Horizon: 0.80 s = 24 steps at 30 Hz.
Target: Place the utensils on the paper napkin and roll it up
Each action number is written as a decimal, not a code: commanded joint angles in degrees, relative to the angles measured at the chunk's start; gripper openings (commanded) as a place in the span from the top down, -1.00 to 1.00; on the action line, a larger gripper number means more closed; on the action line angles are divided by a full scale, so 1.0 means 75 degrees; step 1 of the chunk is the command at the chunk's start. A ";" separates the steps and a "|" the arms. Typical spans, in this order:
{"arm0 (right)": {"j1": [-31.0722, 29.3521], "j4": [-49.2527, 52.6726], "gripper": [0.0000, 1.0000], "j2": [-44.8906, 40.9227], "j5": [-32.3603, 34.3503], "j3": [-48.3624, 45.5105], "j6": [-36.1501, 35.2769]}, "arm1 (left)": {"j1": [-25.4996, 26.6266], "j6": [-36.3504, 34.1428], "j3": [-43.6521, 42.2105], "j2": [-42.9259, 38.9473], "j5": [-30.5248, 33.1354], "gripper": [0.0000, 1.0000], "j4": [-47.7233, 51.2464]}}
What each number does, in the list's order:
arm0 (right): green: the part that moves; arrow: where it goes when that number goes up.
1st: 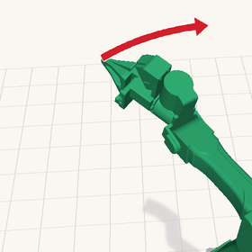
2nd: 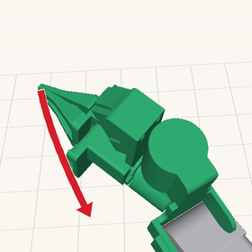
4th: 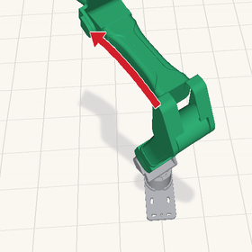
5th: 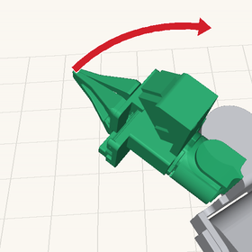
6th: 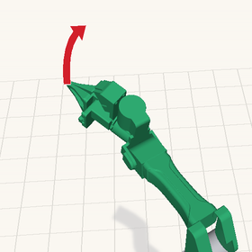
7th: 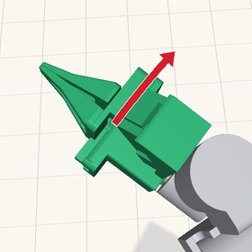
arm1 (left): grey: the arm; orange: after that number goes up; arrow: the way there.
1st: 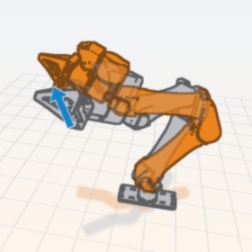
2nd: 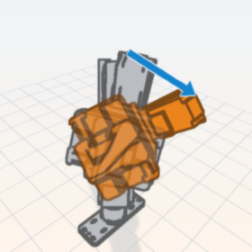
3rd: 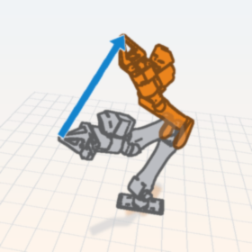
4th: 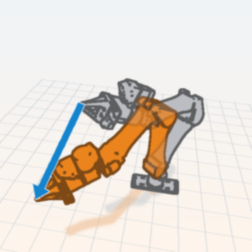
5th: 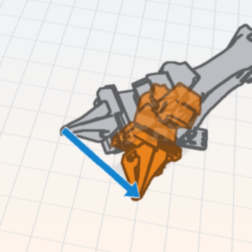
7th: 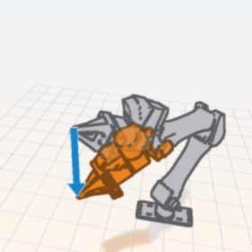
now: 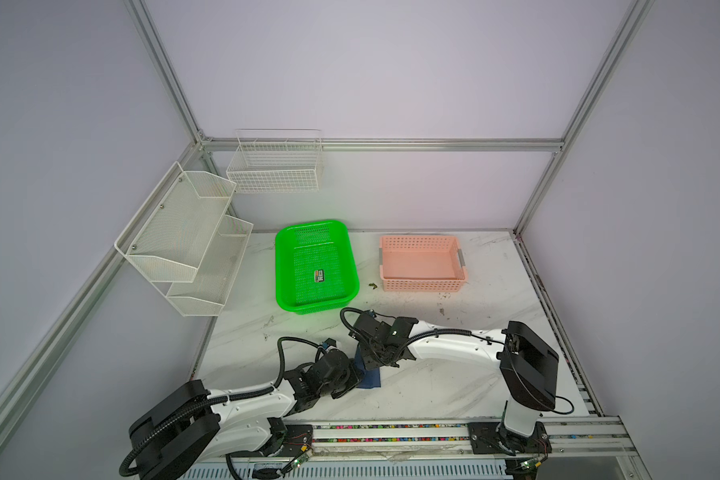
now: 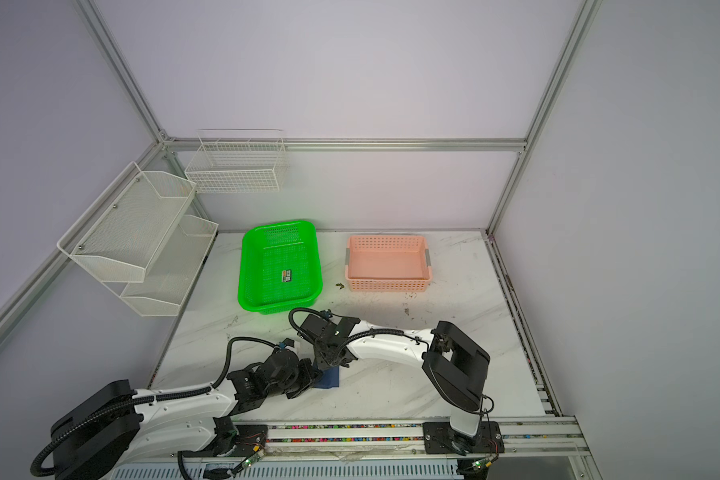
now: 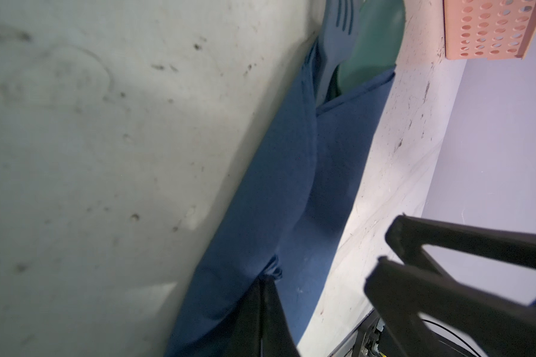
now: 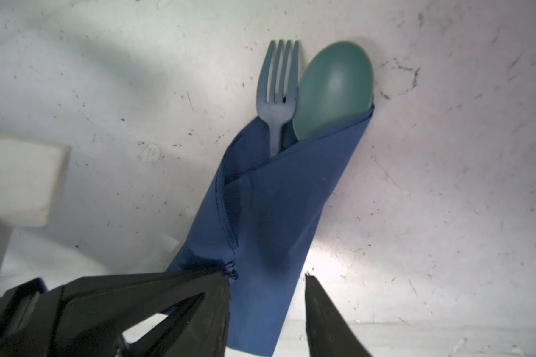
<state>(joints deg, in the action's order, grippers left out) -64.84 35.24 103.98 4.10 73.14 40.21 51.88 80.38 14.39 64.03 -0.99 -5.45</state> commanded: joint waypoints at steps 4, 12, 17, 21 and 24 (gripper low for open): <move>-0.0311 0.0155 0.21 0.0496 0.0091 -0.0002 0.0415 | -0.0026 0.0133 0.0004 -0.0199 0.0173 1.00 -0.0128; -0.0558 0.0155 0.28 0.0827 0.0181 -0.0055 0.0656 | -0.0026 0.0142 -0.0044 -0.0194 0.0146 1.00 -0.0152; -0.0643 0.0116 0.35 0.1118 0.0236 -0.0149 0.0742 | -0.0027 0.0146 -0.0067 -0.0215 0.0143 1.00 -0.0183; -0.0705 0.0076 0.40 0.1156 0.0282 -0.0229 0.0825 | -0.0026 0.0164 -0.0102 -0.0263 0.0156 1.00 -0.0173; -0.0722 0.0151 0.36 0.1031 0.0309 -0.0103 0.0810 | -0.0026 0.0169 -0.0106 -0.0253 0.0156 1.00 -0.0174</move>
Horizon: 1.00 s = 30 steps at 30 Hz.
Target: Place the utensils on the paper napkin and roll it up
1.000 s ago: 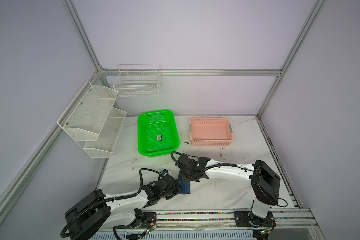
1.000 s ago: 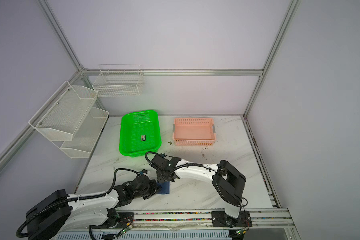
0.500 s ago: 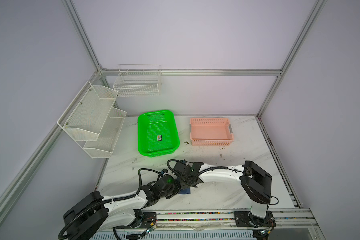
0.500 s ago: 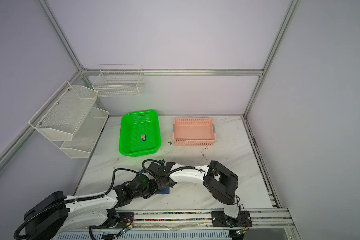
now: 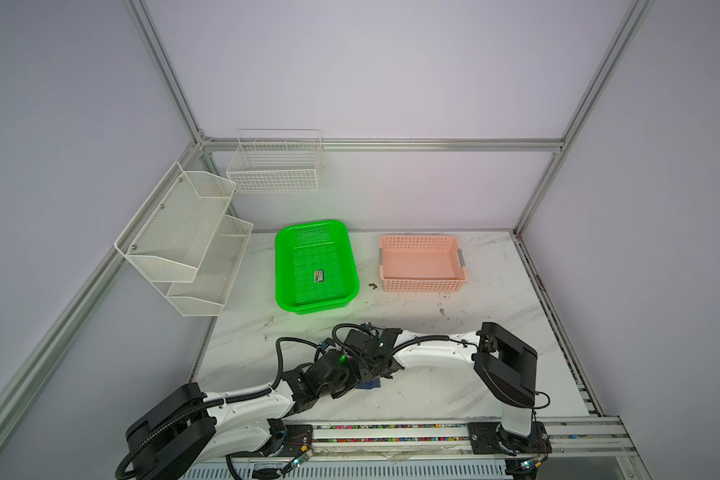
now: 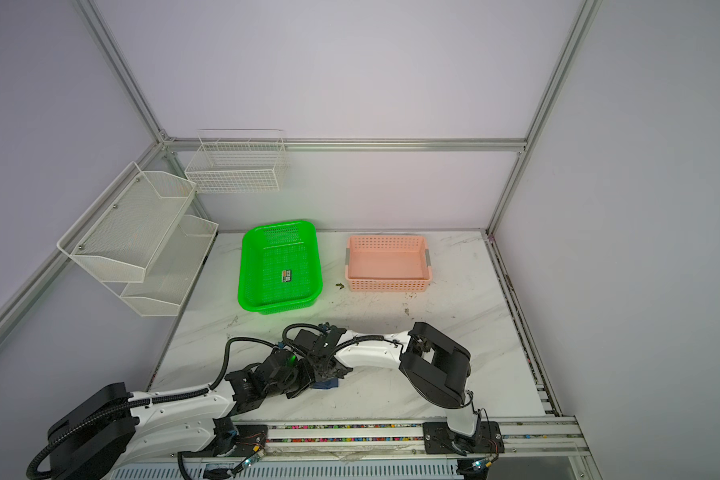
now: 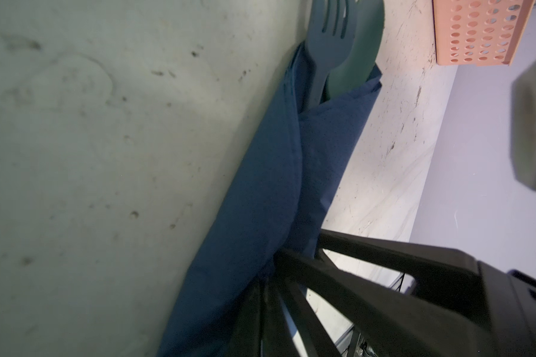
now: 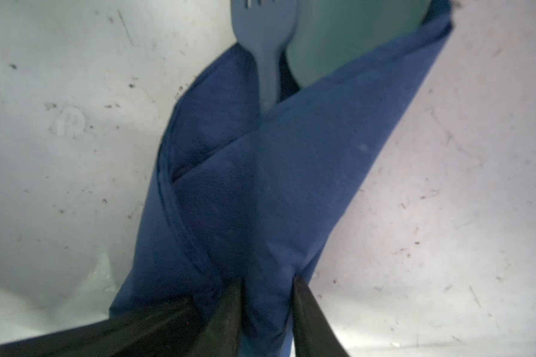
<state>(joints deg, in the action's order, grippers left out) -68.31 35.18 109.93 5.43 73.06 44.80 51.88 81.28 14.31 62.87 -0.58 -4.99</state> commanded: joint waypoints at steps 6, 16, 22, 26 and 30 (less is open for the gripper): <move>-0.0334 0.0434 0.17 -0.0316 0.0295 0.0150 0.0261 | -0.0025 0.0069 -0.0103 -0.0057 0.0101 1.00 -0.0250; -0.0753 0.0515 0.14 -0.0168 0.0162 0.0196 0.0536 | -0.0026 0.0085 -0.0104 -0.0028 0.0130 1.00 -0.0232; -0.0923 0.0339 0.17 0.0078 0.0036 -0.0034 0.0724 | -0.0022 0.0095 -0.0115 -0.0051 0.0148 1.00 -0.0226; -0.1025 0.0181 0.18 0.0311 -0.0115 -0.0120 0.0775 | -0.0026 0.0108 -0.0120 -0.0039 0.0159 1.00 -0.0248; -0.1096 -0.0022 0.18 0.0361 -0.0243 -0.0229 0.0845 | -0.0020 0.0143 -0.0126 -0.0027 0.0165 1.00 -0.0266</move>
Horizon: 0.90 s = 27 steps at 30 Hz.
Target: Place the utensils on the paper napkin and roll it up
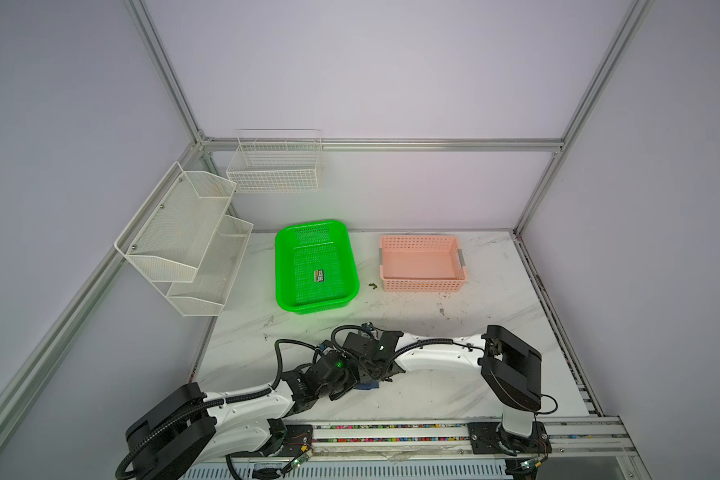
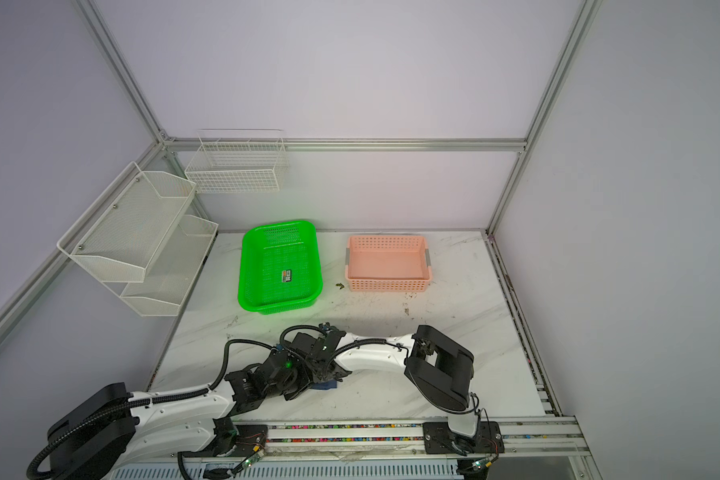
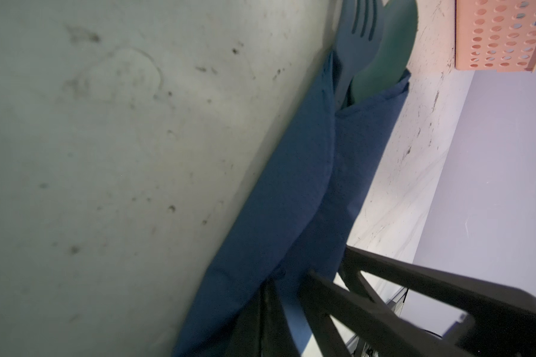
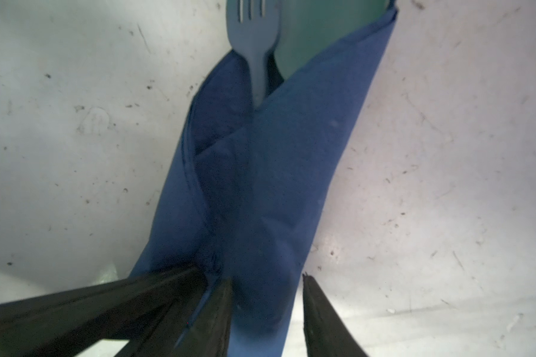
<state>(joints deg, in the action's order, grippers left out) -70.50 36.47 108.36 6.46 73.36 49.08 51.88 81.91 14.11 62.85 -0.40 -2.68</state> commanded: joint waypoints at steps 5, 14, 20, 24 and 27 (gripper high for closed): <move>-0.0848 -0.0258 0.19 0.0601 -0.0399 -0.0452 0.0335 | -0.0026 0.0181 -0.0251 -0.0076 0.0126 1.00 -0.0906; -0.0843 -0.0316 0.21 0.0752 -0.0394 -0.0639 0.0348 | -0.0038 0.0400 -0.0539 -0.0751 0.0328 1.00 -0.0813; -0.0843 -0.0023 0.22 0.0869 -0.0167 -0.0515 0.0370 | -0.0036 0.0424 -0.0624 -0.1128 0.0461 1.00 -0.0534; -0.0854 0.0376 0.22 0.0809 0.0083 -0.0273 0.0347 | -0.0038 0.0422 -0.0616 -0.1139 0.0452 1.00 -0.0541; -0.0854 0.0637 0.18 0.0554 0.0218 0.0020 0.0353 | -0.0038 0.0416 -0.0592 -0.1103 0.0417 1.00 -0.0560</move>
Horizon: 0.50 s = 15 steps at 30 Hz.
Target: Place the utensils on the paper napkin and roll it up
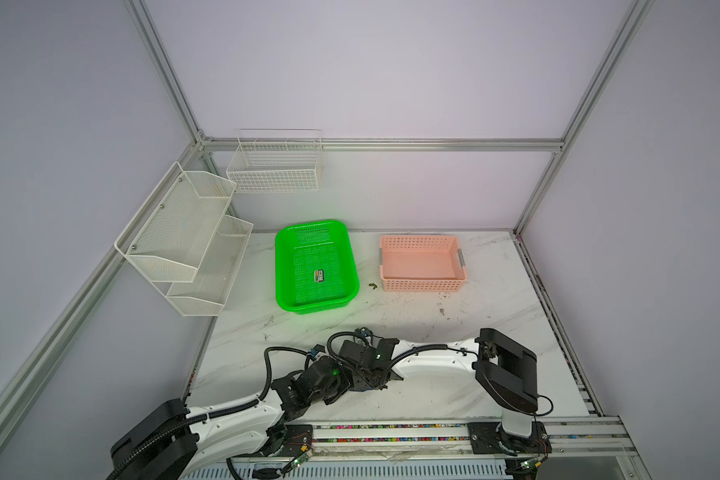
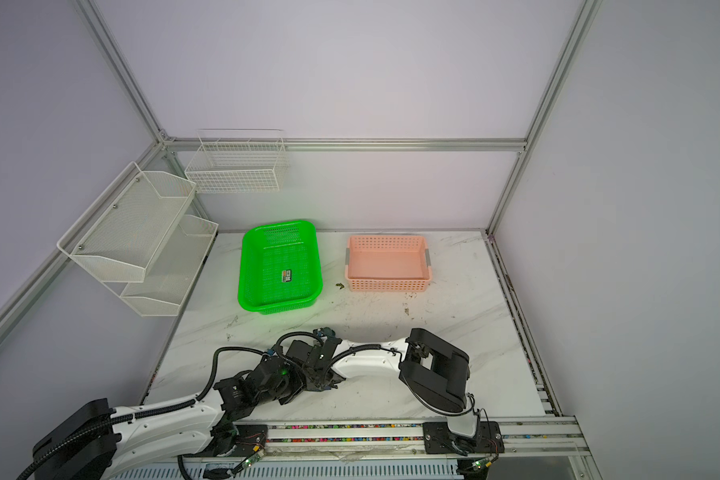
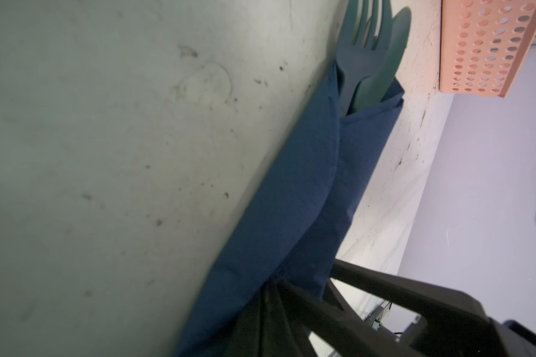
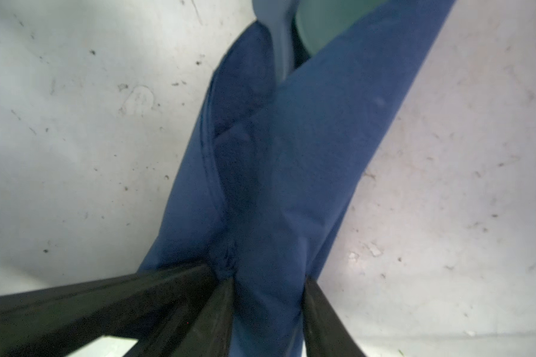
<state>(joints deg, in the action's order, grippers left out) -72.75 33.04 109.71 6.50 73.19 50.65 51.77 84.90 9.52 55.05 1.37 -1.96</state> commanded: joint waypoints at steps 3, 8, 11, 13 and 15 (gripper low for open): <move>-0.0522 0.1425 0.17 0.0040 0.0484 0.0392 0.0219 | -0.0018 -0.0035 0.0061 -0.0102 0.0198 1.00 -0.0648; -0.0226 0.1330 0.16 -0.0565 0.0659 0.0480 -0.0085 | -0.0035 -0.0190 0.0189 -0.0408 0.0329 1.00 -0.0415; 0.0161 0.1007 0.19 -0.0849 0.0621 0.0313 -0.0382 | -0.0035 -0.0400 0.0315 -0.0664 0.0466 1.00 -0.0279; 0.0439 0.0743 0.24 -0.0996 0.0505 0.0254 -0.0663 | -0.0035 -0.0525 0.0410 -0.0791 0.0532 1.00 -0.0159; 0.0721 0.0376 0.32 -0.1134 0.0242 0.0231 -0.0961 | -0.0040 -0.0596 0.0481 -0.0859 0.0574 1.00 -0.0077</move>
<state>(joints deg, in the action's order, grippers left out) -70.15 38.48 103.83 8.95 75.85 46.74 51.77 82.91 9.69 49.50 3.81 -2.33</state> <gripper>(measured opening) 0.353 0.047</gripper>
